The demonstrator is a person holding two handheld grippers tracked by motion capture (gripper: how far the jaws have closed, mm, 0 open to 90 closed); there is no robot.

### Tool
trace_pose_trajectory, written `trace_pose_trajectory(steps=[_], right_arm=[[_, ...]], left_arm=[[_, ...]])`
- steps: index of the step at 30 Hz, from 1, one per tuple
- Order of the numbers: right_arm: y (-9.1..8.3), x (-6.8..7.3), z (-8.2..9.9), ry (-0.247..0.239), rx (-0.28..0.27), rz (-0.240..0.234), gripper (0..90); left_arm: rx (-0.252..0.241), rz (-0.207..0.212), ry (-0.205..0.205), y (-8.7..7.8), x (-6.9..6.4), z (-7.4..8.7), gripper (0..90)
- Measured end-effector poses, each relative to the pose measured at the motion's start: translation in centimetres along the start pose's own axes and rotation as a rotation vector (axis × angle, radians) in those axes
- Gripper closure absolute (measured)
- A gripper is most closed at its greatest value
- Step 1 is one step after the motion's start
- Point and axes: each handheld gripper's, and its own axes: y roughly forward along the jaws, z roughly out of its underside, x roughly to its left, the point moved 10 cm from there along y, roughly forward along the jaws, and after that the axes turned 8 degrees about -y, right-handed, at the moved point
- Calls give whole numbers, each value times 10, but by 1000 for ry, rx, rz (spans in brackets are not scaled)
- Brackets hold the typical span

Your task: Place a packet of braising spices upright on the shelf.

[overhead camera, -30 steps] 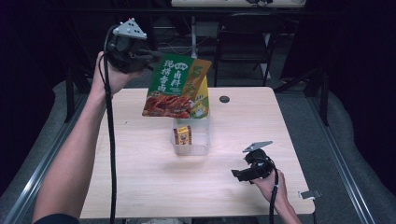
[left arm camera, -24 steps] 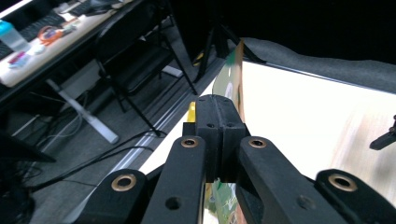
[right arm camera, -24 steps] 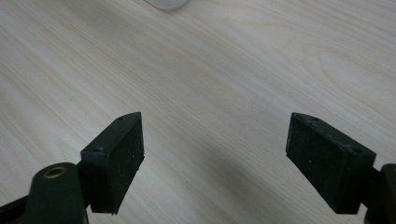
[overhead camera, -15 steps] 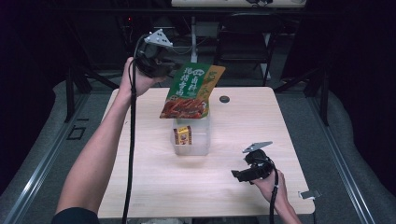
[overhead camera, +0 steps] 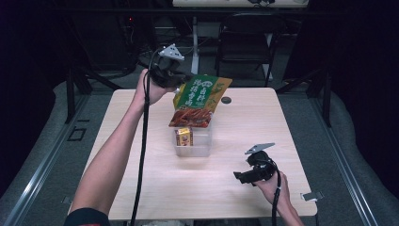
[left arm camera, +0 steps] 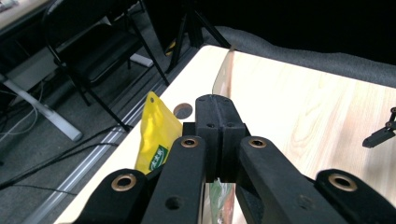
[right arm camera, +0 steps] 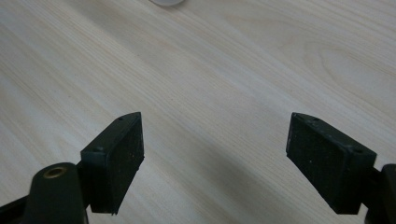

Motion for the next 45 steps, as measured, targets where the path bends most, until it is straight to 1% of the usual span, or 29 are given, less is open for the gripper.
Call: trace_pose_trajectory(steps=[5, 7, 8, 11, 15, 16, 17, 18, 20, 22, 24, 25, 26, 27, 28, 29, 30, 32, 33, 34, 35, 36, 38, 39, 41, 42, 43, 44, 45], right_arm=[[-1, -1, 1, 1, 5, 7, 185], [0, -1, 1, 2, 0, 1, 185], [0, -1, 1, 1, 2, 1, 185], [0, -1, 1, 0, 2, 2, 185], [0, -1, 1, 1, 2, 3, 185], [0, -1, 1, 1, 1, 3, 185], [0, -1, 1, 3, 3, 1, 185], [-1, -2, 2, -12, 23, 11, 185], [1, 0, 1, 1, 4, -2, 185], [1, 1, 1, 2, 3, -3, 185], [1, 0, 1, 3, 1, 2, 185], [1, 0, 1, 6, 1, 3, 185], [1, 0, 1, 12, -3, -2, 185], [1, 0, 1, 10, -3, -5, 185], [1, 0, 1, 12, -7, -7, 185], [0, -3, 2, -2, 7, 2, 185], [0, -3, 2, 2, 3, 3, 186], [0, -2, 2, 5, 5, 0, 185], [1, -1, 1, 10, -3, -4, 185], [1, -1, 1, 12, -1, -3, 185], [1, -1, 1, 7, 4, -3, 185], [1, -2, 1, 2, 6, -2, 185], [1, -2, 2, 4, 10, 0, 185], [1, -2, 2, 4, 11, 0, 185], [2, -1, 1, 6, 7, -5, 185], [4, 0, 0, 25, -16, -3, 185], [3, -2, 2, 5, 9, -6, 185], [3, -1, 2, 6, 7, -8, 185], [3, -1, 2, 6, 7, -9, 185]], left_arm=[[18, 0, -3, 7, 2, 8, 900], [10, -3, -11, 8, 5, 11, 900], [16, -9, -10, 8, 6, 13, 900], [36, -4, -6, 10, 9, 21, 900], [17, -4, -14, 10, 14, 24, 900], [22, -4, -8, 10, 14, 23, 900], [28, -14, 8, 11, 15, 23, 900], [25, -12, 24, 12, 14, 22, 900], [40, -11, 56, 15, 13, 21, 900], [43, -11, 78, 18, 14, 21, 900], [47, -27, 62, 20, 18, 22, 900], [49, -23, 45, 20, 19, 24, 900], [64, -26, 26, 20, 20, 26, 900], [67, -42, 7, 20, 23, 27, 900], [77, -34, -20, 20, 23, 29, 900], [89, -37, -41, 19, 24, 31, 898], [104, -49, -56, 19, 27, 33, 897], [131, -55, -79, 19, 30, 39, 894], [137, -75, -93, 20, 33, 42, 886], [142, -72, -105, 20, 35, 44, 866], [138, -70, -115, 21, 37, 46, 852], [122, -89, -130, 22, 40, 46, 849], [95, -74, -169, 23, 42, 47, 844], [95, -84, -182, 24, 45, 48, 831], [91, -88, -194, 25, 47, 50, 792], [91, -104, -200, 25, 50, 52, 767], [93, -102, -210, 26, 51, 53, 729], [99, -90, -222, 27, 50, 55, 703], [109, -89, -231, 29, 51, 58, 686]])
